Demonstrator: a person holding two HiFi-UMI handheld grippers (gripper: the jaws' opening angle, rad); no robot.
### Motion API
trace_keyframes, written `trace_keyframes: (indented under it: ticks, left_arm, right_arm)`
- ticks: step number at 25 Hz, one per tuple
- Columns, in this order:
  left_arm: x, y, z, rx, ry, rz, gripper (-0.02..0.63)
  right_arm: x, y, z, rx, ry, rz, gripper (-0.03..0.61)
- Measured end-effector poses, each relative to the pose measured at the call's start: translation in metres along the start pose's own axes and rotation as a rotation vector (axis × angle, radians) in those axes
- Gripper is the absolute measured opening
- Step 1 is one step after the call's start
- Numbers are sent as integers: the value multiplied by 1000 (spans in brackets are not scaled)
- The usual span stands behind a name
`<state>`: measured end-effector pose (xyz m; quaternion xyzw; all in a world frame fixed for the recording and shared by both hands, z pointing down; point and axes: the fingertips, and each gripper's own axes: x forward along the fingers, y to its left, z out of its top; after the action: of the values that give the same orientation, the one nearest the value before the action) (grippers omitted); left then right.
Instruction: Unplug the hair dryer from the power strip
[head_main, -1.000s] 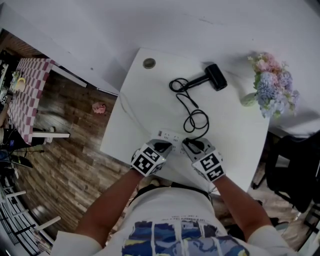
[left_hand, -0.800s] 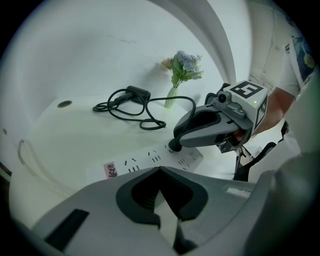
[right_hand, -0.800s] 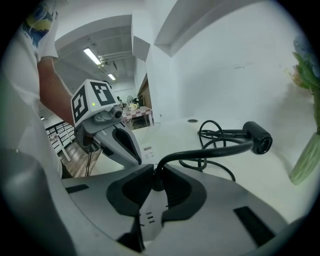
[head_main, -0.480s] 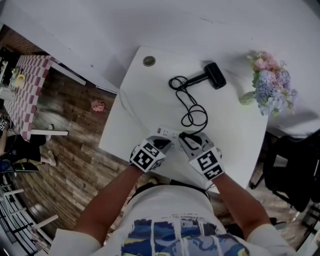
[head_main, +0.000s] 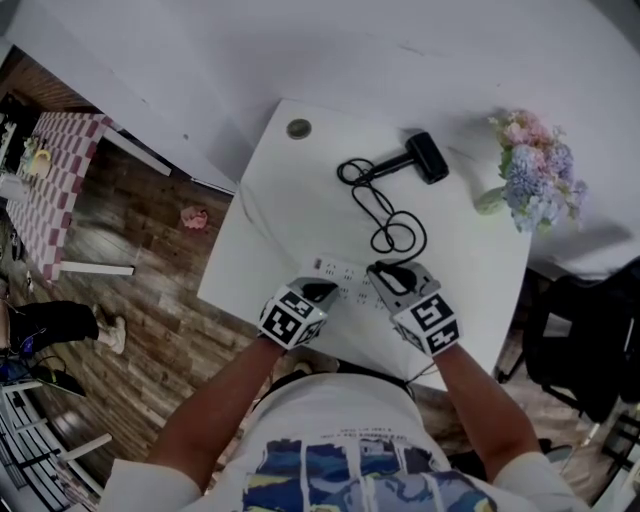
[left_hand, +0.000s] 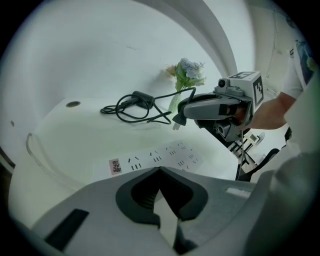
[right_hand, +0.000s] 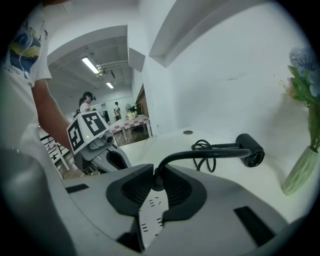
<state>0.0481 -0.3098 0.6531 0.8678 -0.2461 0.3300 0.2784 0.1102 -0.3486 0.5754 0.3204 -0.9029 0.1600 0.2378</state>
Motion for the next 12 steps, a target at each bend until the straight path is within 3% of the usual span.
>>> trace_keyframes:
  ticks: [5, 12]
  left_arm:
    - [-25, -1, 6, -68, -81, -7, 2]
    - [-65, -4, 9, -88, -161, 11, 2]
  right_arm:
    - [-8, 5, 6, 17, -15, 6, 57]
    - [-20, 12, 18, 44, -45, -7, 58]
